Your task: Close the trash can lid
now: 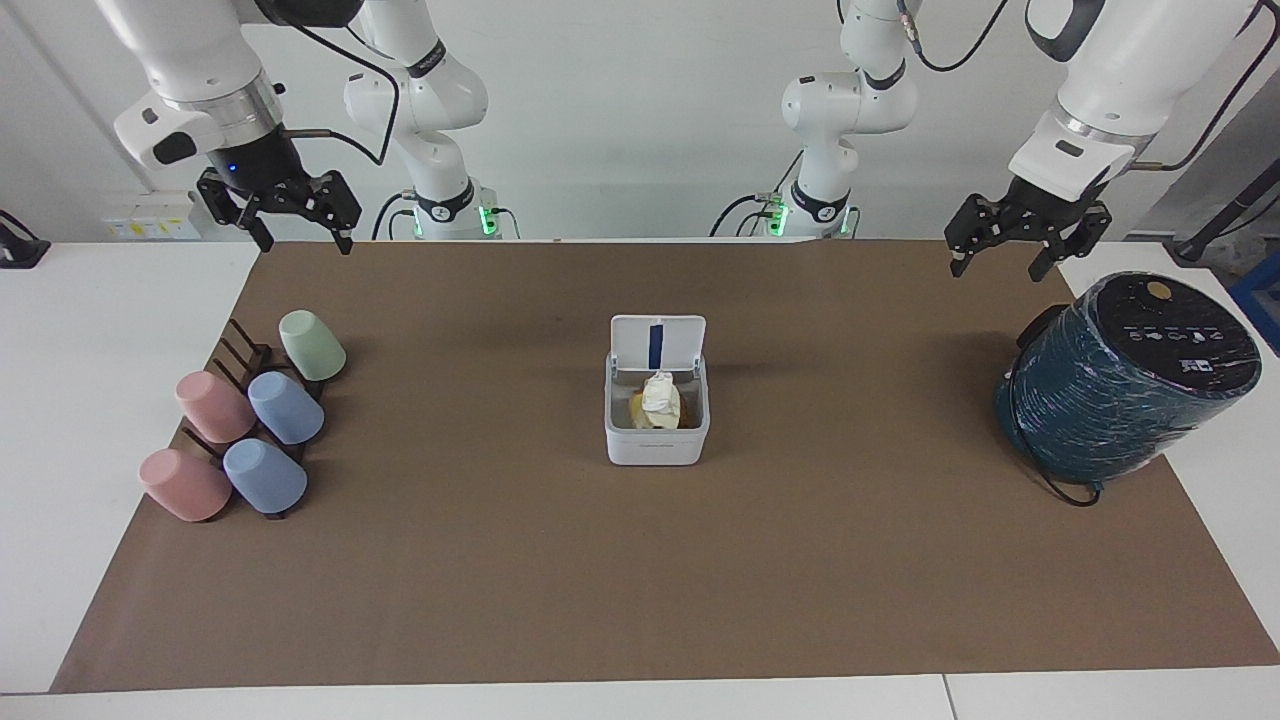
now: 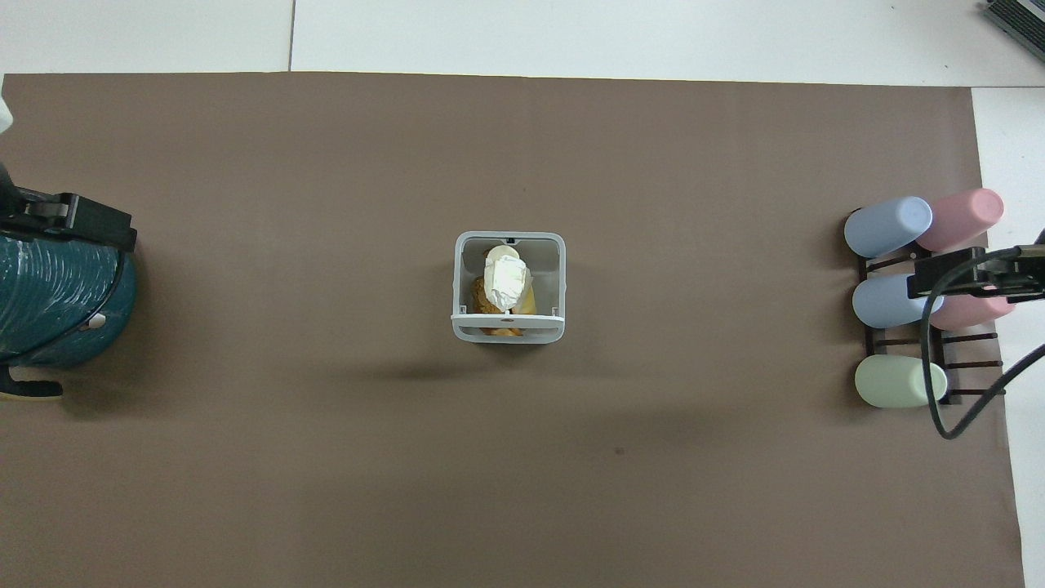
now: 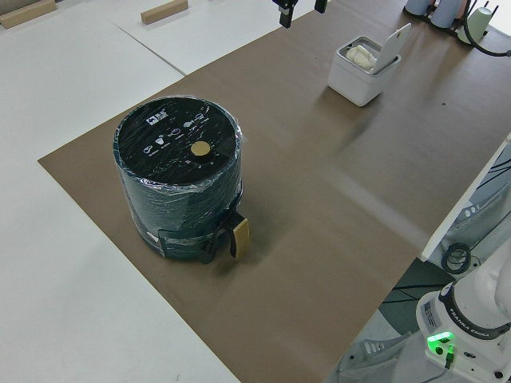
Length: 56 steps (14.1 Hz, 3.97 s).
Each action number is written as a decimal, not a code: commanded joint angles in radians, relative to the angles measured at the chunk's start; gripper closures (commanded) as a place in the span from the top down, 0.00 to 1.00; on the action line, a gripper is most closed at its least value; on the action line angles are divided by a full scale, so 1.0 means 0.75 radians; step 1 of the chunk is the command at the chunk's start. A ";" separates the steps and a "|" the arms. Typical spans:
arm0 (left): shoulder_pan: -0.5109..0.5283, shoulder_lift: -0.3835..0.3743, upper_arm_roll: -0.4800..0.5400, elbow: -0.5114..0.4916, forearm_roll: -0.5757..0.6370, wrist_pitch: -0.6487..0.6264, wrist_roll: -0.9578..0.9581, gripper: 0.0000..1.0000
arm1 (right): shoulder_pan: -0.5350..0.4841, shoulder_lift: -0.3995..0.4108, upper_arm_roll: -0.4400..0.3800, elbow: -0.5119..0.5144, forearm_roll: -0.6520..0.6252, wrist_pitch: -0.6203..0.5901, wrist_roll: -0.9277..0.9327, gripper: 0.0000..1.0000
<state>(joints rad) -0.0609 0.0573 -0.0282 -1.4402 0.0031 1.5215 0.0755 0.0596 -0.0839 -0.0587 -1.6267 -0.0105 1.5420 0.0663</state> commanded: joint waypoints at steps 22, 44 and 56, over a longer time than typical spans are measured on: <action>-0.381 -0.173 -0.026 -0.336 -0.151 0.280 -0.673 0.72 | -0.012 -0.027 0.011 -0.022 0.006 -0.009 -0.011 1.00; -0.790 -0.103 -0.028 -0.630 -0.162 0.789 -1.271 0.02 | -0.012 -0.025 0.011 -0.022 0.006 -0.011 -0.011 1.00; -0.735 0.018 -0.026 -0.612 -0.190 1.061 -1.305 0.02 | -0.012 -0.027 0.011 -0.022 0.006 -0.009 -0.011 1.00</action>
<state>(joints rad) -0.6330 0.0679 -0.0507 -1.8941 -0.1092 2.2701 -0.9005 0.0596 -0.0839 -0.0587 -1.6267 -0.0105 1.5420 0.0663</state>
